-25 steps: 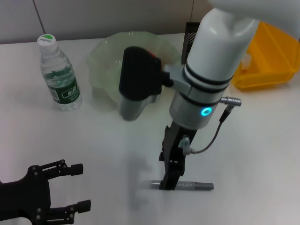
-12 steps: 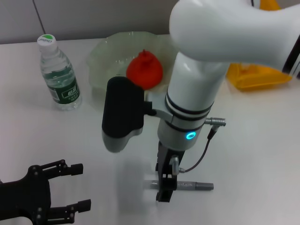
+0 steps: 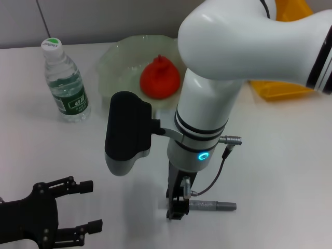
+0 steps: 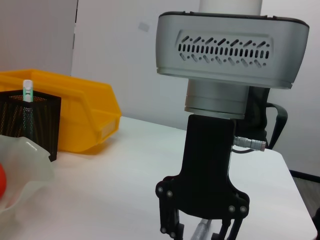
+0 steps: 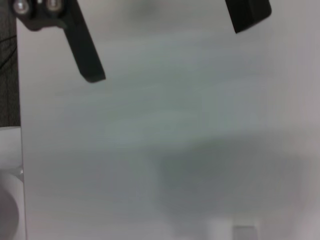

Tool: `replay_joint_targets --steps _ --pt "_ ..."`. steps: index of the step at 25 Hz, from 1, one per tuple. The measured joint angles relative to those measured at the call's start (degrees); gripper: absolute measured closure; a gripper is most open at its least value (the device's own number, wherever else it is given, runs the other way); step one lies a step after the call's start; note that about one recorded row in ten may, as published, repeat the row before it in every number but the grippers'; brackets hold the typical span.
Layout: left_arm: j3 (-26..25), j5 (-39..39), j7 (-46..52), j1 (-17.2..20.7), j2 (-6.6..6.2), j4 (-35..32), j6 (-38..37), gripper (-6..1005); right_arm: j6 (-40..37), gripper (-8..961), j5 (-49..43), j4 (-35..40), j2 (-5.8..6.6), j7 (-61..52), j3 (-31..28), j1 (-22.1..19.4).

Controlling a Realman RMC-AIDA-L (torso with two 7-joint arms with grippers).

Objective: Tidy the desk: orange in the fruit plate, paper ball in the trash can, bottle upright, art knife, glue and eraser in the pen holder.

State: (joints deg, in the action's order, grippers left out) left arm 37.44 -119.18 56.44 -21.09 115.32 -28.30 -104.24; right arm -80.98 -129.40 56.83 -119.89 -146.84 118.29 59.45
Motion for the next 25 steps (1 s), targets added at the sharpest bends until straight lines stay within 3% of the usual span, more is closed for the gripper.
replay_joint_targets --steps 8,19,21,25 --pt "0.0 0.0 -0.2 0.1 0.07 0.0 0.1 188 0.7 549 0.1 -0.6 0.00 -1.5 2.5 0.7" --pt "-0.1 0.0 -0.3 0.1 0.09 0.0 0.2 188 1.5 555 0.2 -1.5 0.00 -2.1 3.9 0.9" --pt "0.0 0.0 -0.3 0.1 0.09 0.0 0.2 188 1.5 697 0.3 -1.4 0.00 -2.1 4.4 1.0" --pt "0.0 0.0 -0.3 0.1 0.08 0.0 0.2 188 1.2 739 0.3 -0.9 0.00 -2.1 4.2 0.9"
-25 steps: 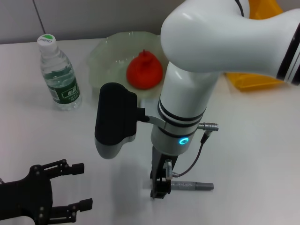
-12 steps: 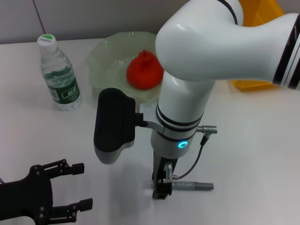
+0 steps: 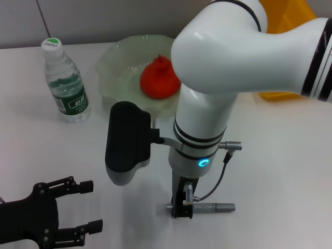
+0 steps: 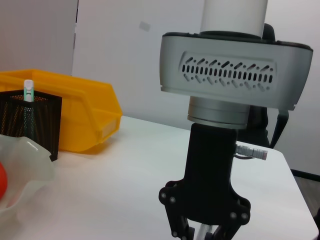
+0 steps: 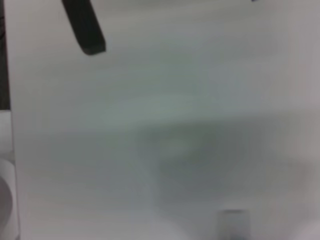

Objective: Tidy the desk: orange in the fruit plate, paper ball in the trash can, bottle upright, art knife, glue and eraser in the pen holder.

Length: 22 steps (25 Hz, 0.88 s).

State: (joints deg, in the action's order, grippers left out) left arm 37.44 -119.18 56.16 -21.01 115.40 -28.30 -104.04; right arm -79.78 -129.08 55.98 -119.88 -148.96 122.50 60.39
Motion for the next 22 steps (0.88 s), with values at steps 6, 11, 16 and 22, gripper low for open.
replay_joint_targets --steps 6,11,16,22 --pt "0.0 0.0 0.1 0.1 -0.01 0.0 0.0 188 -4.6 801 -4.1 4.9 0.43 0.4 -9.0 -2.5" --pt "-0.2 0.0 -0.2 0.3 0.00 0.0 -0.2 188 -10.9 801 -12.2 14.6 0.56 2.6 -25.6 -7.2" --pt "-0.2 0.0 -0.2 0.3 0.00 0.0 -0.2 188 -12.9 800 -16.6 20.6 1.12 6.1 -41.4 -9.6" --pt "-0.1 0.0 -0.1 0.2 0.14 0.0 -0.1 188 -10.5 803 -17.4 22.5 1.54 11.9 -56.0 -10.9"
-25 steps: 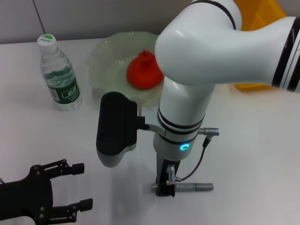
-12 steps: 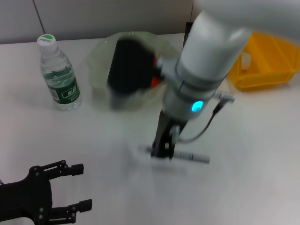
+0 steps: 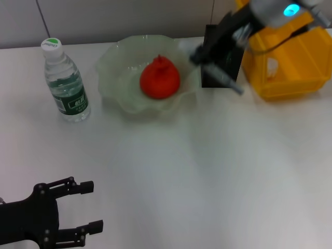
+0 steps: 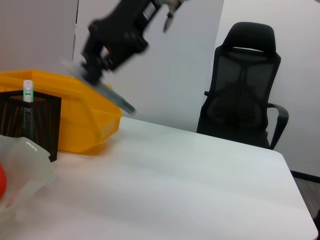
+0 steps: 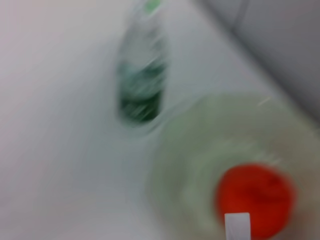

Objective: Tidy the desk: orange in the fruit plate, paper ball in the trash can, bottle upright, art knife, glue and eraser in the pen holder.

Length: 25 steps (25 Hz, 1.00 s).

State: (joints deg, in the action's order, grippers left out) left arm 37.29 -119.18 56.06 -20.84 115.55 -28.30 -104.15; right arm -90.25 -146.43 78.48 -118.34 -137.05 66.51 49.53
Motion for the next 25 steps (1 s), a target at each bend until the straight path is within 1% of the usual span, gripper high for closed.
replay_joint_targets --steps 3,4,5,6,8,9,10,13,14,15,18,20,22,24,25 --pt "-0.2 0.0 0.0 -0.2 0.06 0.0 0.0 188 4.9 804 1.0 0.0 -0.28 4.4 -5.5 -1.0" --pt "-0.2 0.0 0.0 -0.2 0.06 0.0 0.0 188 8.7 804 3.2 -0.8 -0.45 7.5 -7.4 -2.2" --pt "-0.3 0.0 0.0 -0.3 0.15 0.1 0.1 188 8.7 805 3.2 -0.8 -0.45 7.5 -7.4 -2.2" --pt "-0.3 0.0 0.0 -0.3 0.17 0.1 0.1 188 10.7 805 5.0 -1.4 -0.47 8.9 -8.0 -2.8" --pt "-0.3 0.0 0.0 -0.3 0.20 0.1 0.1 188 15.8 805 9.5 -3.3 -0.46 12.4 -8.9 -4.4" --pt "-0.3 0.0 0.0 -0.3 0.20 0.1 0.1 188 20.1 805 13.9 -5.3 -0.44 16.0 -9.6 -5.5" --pt "-0.3 0.0 0.1 -0.3 0.21 0.1 0.1 188 20.1 805 13.9 -5.3 -0.44 16.0 -9.6 -5.5" --pt "-0.3 0.0 0.1 -0.1 0.21 0.1 0.1 188 26.2 806 20.9 -9.8 -0.37 22.4 -10.4 -6.8" --pt "-0.3 0.0 0.1 -0.1 0.21 0.1 0.1 188 29.8 806 24.8 -13.1 -0.25 26.7 -10.7 -7.3" --pt "-0.3 0.0 0.1 -0.1 0.21 0.1 0.1 188 29.8 806 24.8 -13.1 -0.25 26.7 -10.7 -7.3" --pt "-0.4 0.0 0.0 0.1 0.21 0.1 0.1 188 33.8 807 29.5 -17.4 -0.13 32.5 -11.0 -7.8" --pt "-0.4 0.0 0.0 0.2 0.20 0.1 0.1 188 36.9 807 33.9 -21.5 -0.21 38.4 -11.5 -8.0" --pt "-0.4 0.1 0.2 0.2 0.21 0.1 0.2 188 38.0 807 35.4 -22.9 -0.21 40.0 -11.6 -8.1" --pt "-0.4 0.1 0.2 0.0 0.20 0.1 0.3 188 40.4 807 39.1 -26.8 -0.13 44.2 -12.3 -8.1" --pt "-0.4 0.1 0.3 0.0 0.20 0.1 0.3 188 40.4 807 39.1 -26.8 -0.13 44.2 -12.3 -8.1"
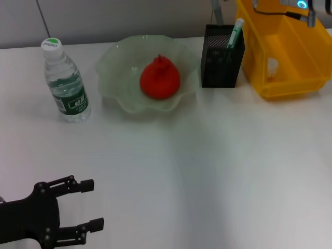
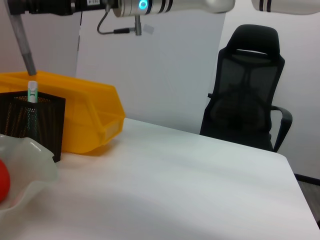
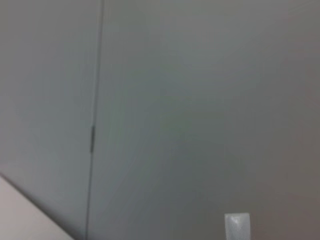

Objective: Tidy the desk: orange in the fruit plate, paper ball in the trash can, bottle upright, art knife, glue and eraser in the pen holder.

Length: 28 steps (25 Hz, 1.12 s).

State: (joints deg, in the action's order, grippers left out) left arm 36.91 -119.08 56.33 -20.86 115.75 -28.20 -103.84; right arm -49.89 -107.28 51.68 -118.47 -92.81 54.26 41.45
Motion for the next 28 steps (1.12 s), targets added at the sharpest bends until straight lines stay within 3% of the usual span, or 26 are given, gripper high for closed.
replay_joint_targets --steps 24,28 --pt "0.0 0.1 -0.4 -0.2 0.00 0.2 0.5 188 6.4 807 5.7 -7.8 -0.62 2.4 -1.3 -2.0" --pt "0.0 0.1 -0.4 -0.2 0.04 0.2 0.5 188 6.5 744 6.2 -7.8 -0.62 2.5 -1.2 -2.2"
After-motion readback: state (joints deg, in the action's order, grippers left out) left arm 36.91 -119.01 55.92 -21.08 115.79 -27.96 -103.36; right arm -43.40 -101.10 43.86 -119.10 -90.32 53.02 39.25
